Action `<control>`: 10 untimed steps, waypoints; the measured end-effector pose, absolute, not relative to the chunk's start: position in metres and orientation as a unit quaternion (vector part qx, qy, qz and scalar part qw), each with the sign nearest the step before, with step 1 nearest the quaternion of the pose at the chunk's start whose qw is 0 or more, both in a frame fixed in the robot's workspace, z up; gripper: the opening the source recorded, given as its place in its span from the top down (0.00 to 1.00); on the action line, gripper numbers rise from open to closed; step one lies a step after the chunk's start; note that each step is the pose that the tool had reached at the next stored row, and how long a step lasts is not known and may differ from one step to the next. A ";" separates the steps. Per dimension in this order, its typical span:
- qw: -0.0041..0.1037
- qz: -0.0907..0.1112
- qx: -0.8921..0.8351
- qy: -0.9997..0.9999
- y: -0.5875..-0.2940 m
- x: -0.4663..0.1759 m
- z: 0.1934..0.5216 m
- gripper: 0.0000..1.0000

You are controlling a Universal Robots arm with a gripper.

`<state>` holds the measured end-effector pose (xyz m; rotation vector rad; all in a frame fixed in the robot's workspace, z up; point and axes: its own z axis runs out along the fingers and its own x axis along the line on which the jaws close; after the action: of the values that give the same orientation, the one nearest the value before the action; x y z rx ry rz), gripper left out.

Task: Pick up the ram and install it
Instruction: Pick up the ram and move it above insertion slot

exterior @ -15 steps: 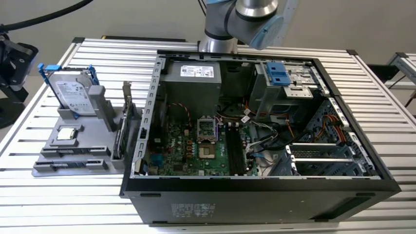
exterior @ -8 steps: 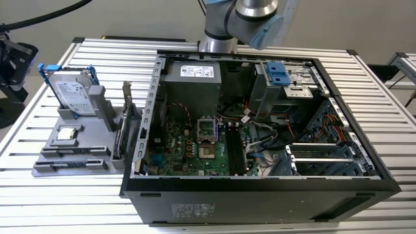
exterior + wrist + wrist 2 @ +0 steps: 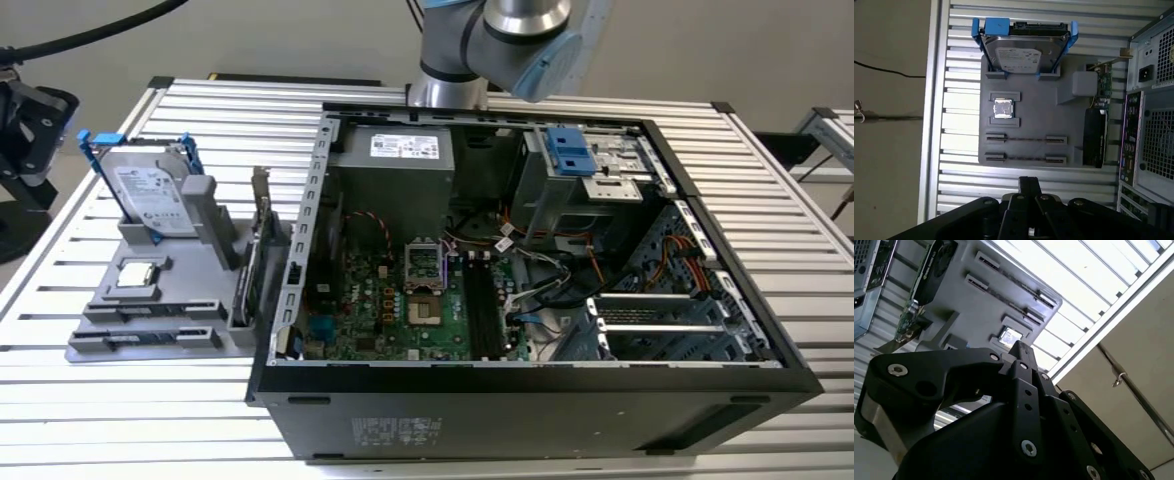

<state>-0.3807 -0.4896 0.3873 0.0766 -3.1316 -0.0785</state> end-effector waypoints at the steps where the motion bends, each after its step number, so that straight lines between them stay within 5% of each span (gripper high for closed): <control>1: 0.004 -0.025 0.020 -0.999 -0.490 -0.381 0.387 1.00; 10: 0.003 -0.025 -0.024 -0.999 -0.490 -0.381 0.387 1.00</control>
<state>-0.3809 -0.4896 0.3873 -0.0752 -3.1342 -0.0790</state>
